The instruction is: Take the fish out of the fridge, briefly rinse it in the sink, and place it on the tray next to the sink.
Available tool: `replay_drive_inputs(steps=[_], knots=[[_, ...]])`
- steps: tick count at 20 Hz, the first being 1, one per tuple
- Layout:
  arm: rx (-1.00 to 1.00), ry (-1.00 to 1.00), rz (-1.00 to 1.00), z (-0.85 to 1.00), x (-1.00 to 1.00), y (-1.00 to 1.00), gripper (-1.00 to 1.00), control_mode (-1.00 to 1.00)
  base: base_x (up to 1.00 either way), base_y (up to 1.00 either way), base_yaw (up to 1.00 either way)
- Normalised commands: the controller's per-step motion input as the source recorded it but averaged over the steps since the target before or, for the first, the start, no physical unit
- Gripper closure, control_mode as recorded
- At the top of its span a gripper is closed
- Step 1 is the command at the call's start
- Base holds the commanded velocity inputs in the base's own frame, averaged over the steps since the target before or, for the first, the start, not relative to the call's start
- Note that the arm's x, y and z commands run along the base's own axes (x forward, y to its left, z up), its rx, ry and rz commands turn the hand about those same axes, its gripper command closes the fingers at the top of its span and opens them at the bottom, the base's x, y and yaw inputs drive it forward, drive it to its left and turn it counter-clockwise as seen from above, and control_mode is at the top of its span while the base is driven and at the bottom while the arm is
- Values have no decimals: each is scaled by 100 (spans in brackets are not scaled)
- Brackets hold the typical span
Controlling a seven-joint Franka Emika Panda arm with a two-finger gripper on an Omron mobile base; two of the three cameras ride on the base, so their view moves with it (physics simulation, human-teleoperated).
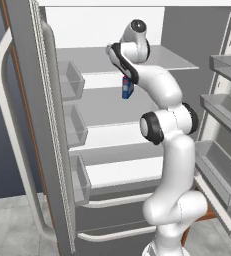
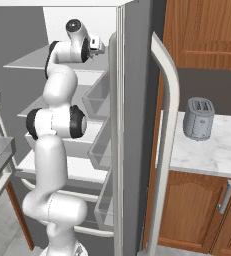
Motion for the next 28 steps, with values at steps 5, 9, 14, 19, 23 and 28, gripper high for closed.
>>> replay_drive_inputs(steps=[5,9,14,19,23,28], knots=[[0,4,0,-30,9,14,100,-100,0,0,0],[0,0,0,-37,0,1,100,-100,0,0,0],[0,-1,0,-12,0,0,100,-100,0,0,0],[0,-1,0,-36,-41,0,100,-100,0,0,0],[-3,-24,0,-12,-38,0,100,-100,0,0,0],[-7,-28,0,-17,-26,0,100,-100,0,0,0]])
